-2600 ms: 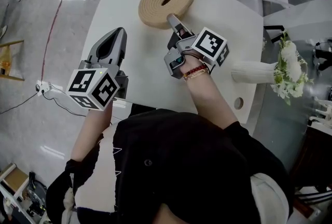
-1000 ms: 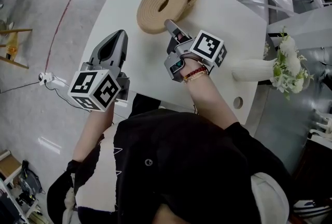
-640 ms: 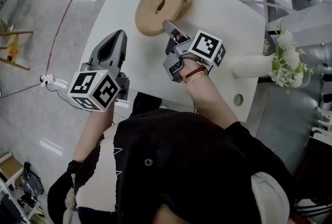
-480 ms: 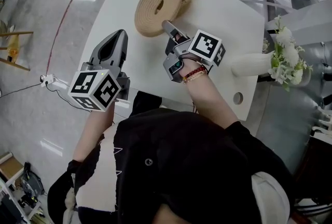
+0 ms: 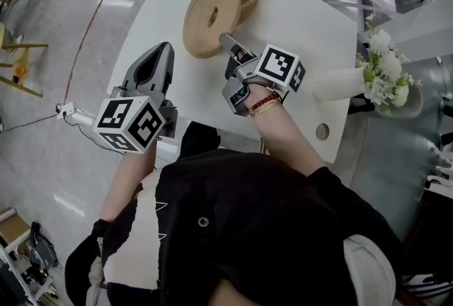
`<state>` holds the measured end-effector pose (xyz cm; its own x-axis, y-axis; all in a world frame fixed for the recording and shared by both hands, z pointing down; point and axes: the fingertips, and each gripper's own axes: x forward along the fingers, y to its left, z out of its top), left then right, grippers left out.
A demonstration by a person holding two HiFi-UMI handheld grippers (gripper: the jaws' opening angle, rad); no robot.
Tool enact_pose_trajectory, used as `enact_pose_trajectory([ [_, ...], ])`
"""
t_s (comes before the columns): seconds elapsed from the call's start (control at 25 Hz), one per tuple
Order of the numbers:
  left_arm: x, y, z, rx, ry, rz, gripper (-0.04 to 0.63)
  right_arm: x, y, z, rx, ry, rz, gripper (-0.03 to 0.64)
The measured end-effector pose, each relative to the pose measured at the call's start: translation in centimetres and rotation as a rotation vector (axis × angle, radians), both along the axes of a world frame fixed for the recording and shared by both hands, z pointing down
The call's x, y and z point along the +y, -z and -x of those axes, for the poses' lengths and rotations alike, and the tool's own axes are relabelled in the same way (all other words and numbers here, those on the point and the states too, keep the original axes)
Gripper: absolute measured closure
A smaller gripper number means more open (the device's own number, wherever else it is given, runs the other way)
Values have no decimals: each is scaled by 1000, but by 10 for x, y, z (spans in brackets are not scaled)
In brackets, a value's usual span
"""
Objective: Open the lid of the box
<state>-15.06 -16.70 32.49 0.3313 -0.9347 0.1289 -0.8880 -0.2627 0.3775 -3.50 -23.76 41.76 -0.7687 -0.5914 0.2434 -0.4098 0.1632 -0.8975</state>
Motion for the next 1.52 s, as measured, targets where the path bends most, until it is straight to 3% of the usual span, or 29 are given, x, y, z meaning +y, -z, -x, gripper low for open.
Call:
enact_pose_trajectory([
  [1.52,65,22,-48,-12,14,-62,584,76,16,-39,1,87,-37,524],
])
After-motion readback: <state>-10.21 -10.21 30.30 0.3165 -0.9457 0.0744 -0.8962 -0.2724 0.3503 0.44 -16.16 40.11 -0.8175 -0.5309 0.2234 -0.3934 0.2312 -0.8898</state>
